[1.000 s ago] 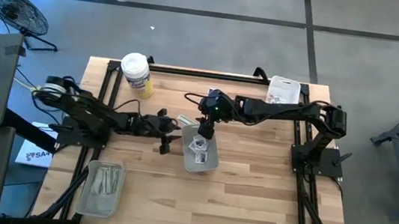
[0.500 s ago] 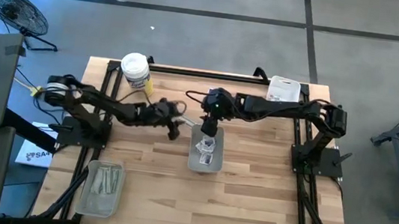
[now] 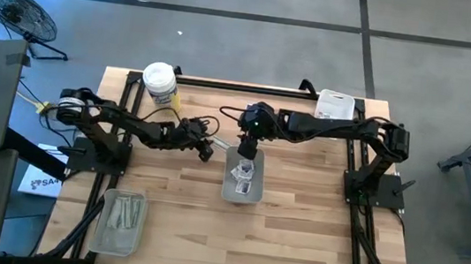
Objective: Pick & Place First Aid Supplies
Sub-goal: Put the green pad into the bottom gray bin
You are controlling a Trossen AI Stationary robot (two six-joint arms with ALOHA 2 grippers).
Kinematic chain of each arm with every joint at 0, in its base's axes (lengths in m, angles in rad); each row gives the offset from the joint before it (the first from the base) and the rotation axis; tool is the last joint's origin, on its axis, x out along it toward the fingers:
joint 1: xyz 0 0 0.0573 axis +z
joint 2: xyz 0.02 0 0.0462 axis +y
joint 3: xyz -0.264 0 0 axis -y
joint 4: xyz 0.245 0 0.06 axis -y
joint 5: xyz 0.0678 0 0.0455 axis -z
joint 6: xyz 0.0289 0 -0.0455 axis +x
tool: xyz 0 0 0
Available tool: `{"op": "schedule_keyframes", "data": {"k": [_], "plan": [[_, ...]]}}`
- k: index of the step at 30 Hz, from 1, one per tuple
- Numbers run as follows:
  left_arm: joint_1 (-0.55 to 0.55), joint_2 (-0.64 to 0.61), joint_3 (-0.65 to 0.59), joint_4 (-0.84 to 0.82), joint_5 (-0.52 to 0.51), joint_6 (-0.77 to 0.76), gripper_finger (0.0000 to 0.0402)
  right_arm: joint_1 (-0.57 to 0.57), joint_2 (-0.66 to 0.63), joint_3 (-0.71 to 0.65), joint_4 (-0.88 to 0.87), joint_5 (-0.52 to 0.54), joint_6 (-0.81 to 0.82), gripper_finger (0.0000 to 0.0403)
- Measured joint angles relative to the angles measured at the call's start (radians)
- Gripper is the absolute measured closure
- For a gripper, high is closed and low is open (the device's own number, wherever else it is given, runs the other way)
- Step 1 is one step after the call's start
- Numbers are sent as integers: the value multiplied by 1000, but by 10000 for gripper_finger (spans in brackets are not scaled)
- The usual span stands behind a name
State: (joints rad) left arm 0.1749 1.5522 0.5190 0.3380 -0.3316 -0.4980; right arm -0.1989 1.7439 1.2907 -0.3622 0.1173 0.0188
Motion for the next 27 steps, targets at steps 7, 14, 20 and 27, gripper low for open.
{"op": "schedule_keyframes", "data": {"k": [7, 14, 20, 27], "plan": [[-12, 116, 11, 154, 27, 12, 239, 0, 0, 0, 1, 3, 4, 208], [-12, 183, 85, 35, -34, 24, 239, 0, 0, 0, 0, 3, 6, 208], [-12, 124, 94, -172, -76, 17, 239, 0, 0, 0, -4, 3, 6, 208], [-14, 16, 93, -479, -104, 26, 239, 0, 0, 0, -10, 3, 6, 208]]}}
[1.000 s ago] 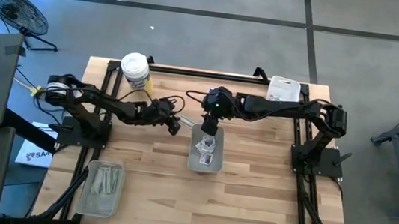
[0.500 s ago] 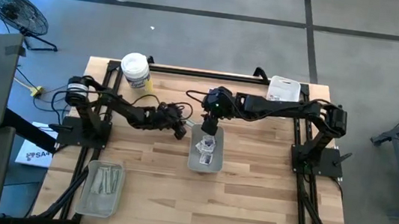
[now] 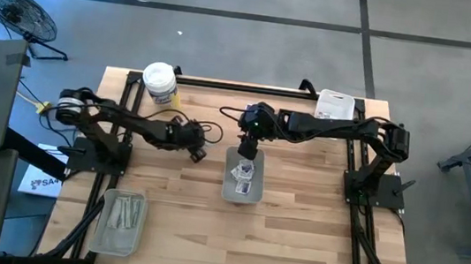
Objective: Pick & Place First Aid Supplies
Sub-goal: Put the green pad into the bottom gray bin
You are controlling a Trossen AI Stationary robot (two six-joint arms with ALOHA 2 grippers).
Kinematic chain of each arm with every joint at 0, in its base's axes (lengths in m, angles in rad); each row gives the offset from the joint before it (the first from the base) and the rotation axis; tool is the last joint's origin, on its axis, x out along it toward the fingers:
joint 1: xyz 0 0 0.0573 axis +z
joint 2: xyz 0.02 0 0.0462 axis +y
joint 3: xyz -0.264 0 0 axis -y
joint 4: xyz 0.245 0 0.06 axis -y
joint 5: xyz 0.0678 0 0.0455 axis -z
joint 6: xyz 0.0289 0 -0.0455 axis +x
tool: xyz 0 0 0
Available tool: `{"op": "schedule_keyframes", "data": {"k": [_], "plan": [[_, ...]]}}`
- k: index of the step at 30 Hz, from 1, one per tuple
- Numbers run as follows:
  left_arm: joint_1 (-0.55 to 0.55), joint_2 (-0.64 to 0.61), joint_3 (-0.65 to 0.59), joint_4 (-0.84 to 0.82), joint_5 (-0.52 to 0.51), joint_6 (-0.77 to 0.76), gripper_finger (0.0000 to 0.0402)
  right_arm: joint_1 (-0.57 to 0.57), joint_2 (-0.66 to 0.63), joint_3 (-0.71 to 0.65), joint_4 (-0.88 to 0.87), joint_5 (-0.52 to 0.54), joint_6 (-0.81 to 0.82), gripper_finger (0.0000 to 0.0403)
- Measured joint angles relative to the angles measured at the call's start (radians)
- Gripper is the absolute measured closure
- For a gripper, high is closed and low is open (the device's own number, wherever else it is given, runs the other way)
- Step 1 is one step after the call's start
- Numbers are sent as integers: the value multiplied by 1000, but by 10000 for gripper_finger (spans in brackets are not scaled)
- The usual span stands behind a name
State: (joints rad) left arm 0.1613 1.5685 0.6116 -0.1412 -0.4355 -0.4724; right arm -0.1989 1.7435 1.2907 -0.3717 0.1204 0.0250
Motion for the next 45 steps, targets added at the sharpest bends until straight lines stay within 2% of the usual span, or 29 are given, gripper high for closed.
{"op": "schedule_keyframes", "data": {"k": [4, 8, 13, 16, 20, 24, 31, 39, 42, 45], "plan": [[-17, -90, -9, -118, -28, 48, 239, 0, 0, 0, 0, 0, -4, 208], [-65, -164, -4, -93, -55, 60, 239, 0, 0, -1, -2, 13, -5, 208], [-154, -169, -12, -22, -95, 50, 239, 0, 0, -12, -8, 32, -6, 208], [-201, -145, -39, 102, -108, 49, 239, 0, 0, -12, -9, 34, -6, 208], [-207, -110, -78, 209, -125, -11, 239, 0, 0, -12, -12, 34, -6, 208], [-201, -72, -97, 254, -165, -30, 239, 3, 0, -12, -24, 30, -7, 208], [-201, -1, -98, 338, -157, -27, 239, 3, 0, -12, -37, 28, -7, 208], [-200, 42, -98, 318, -209, -88, 241, 3, 0, -12, -51, 27, -7, 208], [-200, 42, -98, 316, -205, -89, 262, 3, 0, -12, -51, 27, -7, 208], [-197, 42, -96, 293, -206, -123, 307, 3, 0, -12, -51, 27, -7, 208]]}}
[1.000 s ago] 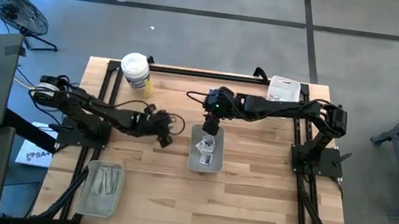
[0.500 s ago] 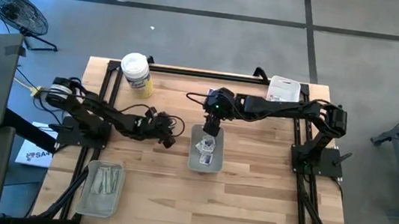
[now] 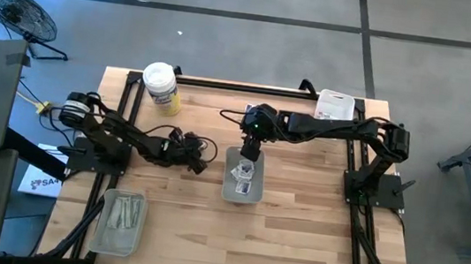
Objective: Pick & Place First Aid Supplies
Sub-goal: Put the green pad into the bottom gray bin
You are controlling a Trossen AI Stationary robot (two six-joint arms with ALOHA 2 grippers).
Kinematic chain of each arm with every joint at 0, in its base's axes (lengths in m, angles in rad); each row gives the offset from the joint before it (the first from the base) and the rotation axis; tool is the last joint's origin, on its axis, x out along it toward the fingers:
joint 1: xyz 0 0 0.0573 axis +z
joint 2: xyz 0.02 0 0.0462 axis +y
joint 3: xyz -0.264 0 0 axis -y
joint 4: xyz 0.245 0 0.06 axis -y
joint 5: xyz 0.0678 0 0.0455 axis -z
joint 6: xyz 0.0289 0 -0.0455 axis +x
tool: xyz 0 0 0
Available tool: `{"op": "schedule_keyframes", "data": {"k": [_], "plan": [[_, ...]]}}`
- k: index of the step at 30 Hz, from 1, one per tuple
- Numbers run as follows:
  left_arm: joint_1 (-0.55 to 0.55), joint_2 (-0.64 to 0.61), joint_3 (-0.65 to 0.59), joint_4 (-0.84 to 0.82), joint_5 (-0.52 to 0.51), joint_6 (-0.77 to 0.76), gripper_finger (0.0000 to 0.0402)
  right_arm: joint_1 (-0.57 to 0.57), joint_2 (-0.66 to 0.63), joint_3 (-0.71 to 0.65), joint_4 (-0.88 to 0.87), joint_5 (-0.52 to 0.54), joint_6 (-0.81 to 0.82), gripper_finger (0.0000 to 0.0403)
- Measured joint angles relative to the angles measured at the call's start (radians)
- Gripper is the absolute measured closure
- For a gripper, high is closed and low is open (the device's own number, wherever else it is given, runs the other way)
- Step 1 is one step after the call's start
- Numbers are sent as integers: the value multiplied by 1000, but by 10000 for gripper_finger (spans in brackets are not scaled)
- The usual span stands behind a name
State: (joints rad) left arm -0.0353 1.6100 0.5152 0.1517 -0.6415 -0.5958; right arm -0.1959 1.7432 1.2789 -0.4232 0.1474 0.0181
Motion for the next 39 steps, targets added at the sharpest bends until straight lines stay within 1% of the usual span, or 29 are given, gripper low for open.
{"op": "schedule_keyframes", "data": {"k": [3, 4, 5, 9, 13, 17, 21, 26, 28, 31, 33, 35, 37, 39], "plan": [[22, -2, 2, -18, 22, -20, 367, 0, 0, 0, 0, 0, 3, 208], [31, -3, 2, -20, 34, -18, 383, 0, 0, 0, -1, 0, 3, 208], [37, -3, 2, -20, 45, -13, 392, 0, 0, 0, -4, 0, 3, 208], [43, -24, 2, -30, 81, 67, 389, 0, 0, 0, -40, -1, 23, 208], [43, -96, 4, -77, 167, 135, 399, 1, 0, 0, -95, -1, 49, 208], [42, -209, 10, -137, 212, 186, 400, 13, 0, 0, -127, 9, 60, 208], [42, -350, 10, -220, 239, 240, 401, 38, 0, 0, -132, 53, 44, 208], [26, -550, 15, -368, 354, 354, 401, 58, 0, 0, -136, 87, 27, 208], [4, -629, 42, -480, 363, 377, 401, 60, 0, 0, -135, 89, 26, 208], [-42, -718, 126, -659, 366, 390, 401, 60, 0, 0, -135, 89, 26, 208], [-83, -755, 188, -767, 381, 390, 401, 59, 0, 0, -134, 89, 29, 208], [-131, -776, 247, -854, 424, 390, 401, 58, 0, 0, -132, 91, 32, 208], [-186, -779, 297, -924, 460, 386, 401, 59, 0, 0, -130, 105, 33, 208], [-247, -774, 340, -975, 475, 362, 401, 59, 0, 0, -129, 124, 34, 208]]}}
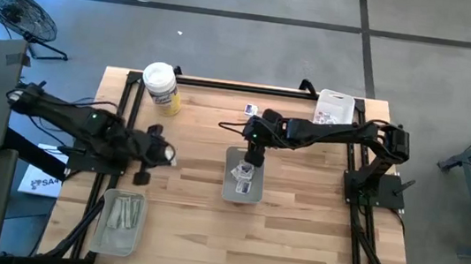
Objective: Pick & Place First Aid Supplies
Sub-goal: Put the green pad into the bottom gray bin
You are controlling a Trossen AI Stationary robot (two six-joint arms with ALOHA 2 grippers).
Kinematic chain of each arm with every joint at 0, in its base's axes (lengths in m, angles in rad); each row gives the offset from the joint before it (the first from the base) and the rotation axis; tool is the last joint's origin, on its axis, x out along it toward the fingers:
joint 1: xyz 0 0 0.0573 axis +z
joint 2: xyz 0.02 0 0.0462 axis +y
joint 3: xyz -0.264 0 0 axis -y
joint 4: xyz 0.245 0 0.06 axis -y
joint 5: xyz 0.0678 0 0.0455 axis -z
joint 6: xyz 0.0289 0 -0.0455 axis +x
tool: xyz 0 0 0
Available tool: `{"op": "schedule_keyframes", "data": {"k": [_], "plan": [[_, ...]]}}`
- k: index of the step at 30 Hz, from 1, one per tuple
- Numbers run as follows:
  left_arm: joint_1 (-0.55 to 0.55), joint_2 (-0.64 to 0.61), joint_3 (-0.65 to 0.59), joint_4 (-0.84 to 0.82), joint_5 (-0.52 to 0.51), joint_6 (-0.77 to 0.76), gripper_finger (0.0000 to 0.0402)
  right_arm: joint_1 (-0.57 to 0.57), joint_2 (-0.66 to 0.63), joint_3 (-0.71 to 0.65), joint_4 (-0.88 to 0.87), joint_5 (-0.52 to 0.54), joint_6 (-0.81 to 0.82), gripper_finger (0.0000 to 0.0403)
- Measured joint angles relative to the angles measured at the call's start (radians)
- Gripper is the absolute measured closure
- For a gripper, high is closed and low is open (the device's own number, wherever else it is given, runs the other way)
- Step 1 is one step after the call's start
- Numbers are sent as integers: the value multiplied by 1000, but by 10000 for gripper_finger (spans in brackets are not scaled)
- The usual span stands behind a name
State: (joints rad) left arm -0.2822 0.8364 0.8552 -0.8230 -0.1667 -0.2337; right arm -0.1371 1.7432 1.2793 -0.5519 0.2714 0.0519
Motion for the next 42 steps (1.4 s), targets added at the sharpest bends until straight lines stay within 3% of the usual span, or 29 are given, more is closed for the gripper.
{"op": "schedule_keyframes", "data": {"k": [7, 14, 24, 28, 36, 42], "plan": [[-249, 40, 95, -85, 11, -141, 401, 0, 0, 0, 21, 37, 107, 208], [-579, 73, 66, -91, -3, -371, 401, 45, 0, 1, 74, 84, 132, 208], [-987, 286, 50, -63, -218, -650, 401, 88, 0, 1, 143, 108, 131, 208], [-1048, 393, 50, -76, -236, -761, 401, 93, 0, 1, 179, 96, 153, 208], [-1067, 585, 50, -63, -257, -810, 401, 92, 0, 1, 199, 88, 175, 208], [-1066, 629, 50, -126, -294, -967, 401, 92, 0, 1, 198, 2, 151, 208]]}}
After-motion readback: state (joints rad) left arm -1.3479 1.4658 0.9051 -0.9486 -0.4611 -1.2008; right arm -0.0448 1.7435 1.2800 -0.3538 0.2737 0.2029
